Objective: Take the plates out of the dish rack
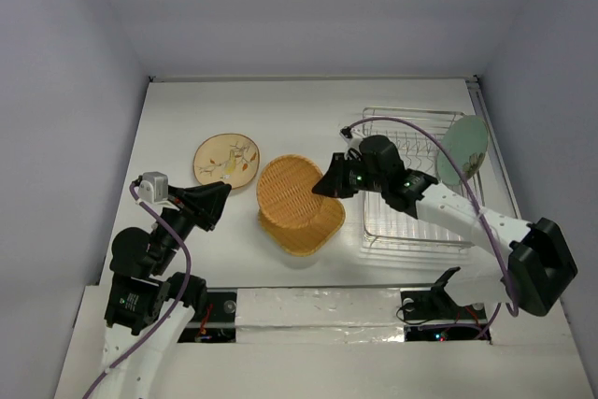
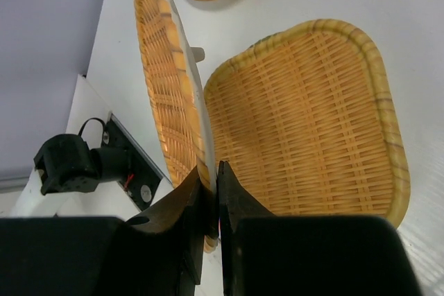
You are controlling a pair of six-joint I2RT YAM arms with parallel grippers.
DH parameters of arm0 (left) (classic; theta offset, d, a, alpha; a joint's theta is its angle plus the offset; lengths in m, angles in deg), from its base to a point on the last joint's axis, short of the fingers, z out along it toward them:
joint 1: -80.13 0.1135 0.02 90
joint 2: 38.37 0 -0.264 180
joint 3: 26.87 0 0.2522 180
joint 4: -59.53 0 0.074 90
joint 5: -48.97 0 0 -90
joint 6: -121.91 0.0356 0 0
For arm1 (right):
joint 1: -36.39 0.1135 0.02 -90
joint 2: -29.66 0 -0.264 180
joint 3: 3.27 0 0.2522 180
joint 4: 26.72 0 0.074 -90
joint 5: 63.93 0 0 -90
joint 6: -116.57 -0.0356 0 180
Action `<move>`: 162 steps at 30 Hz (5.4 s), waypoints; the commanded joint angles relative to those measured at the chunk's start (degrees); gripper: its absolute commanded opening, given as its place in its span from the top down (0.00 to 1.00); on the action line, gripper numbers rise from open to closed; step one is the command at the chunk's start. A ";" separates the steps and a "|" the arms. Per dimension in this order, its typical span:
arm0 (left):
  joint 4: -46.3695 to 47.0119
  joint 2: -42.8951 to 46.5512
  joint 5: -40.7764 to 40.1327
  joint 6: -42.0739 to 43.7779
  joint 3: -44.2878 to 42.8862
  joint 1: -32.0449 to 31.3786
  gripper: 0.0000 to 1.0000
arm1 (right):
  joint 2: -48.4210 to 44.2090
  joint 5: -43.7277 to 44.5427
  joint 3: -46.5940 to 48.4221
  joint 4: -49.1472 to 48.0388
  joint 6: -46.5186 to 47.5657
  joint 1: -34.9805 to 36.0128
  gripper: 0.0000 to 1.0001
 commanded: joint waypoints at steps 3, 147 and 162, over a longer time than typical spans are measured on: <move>1.76 -0.81 -0.28 -0.36 -0.72 -0.38 0.79 | 1.48 -2.66 -2.30 -7.62 -1.19 0.20 0.99; 1.14 1.30 -2.30 -0.80 -0.81 -0.91 0.75 | 32.55 9.12 42.59 -12.89 -8.13 3.89 1.00; 1.15 -0.02 -2.12 -0.89 -0.72 -0.91 0.74 | 54.83 7.36 54.65 -16.42 -19.38 6.27 0.92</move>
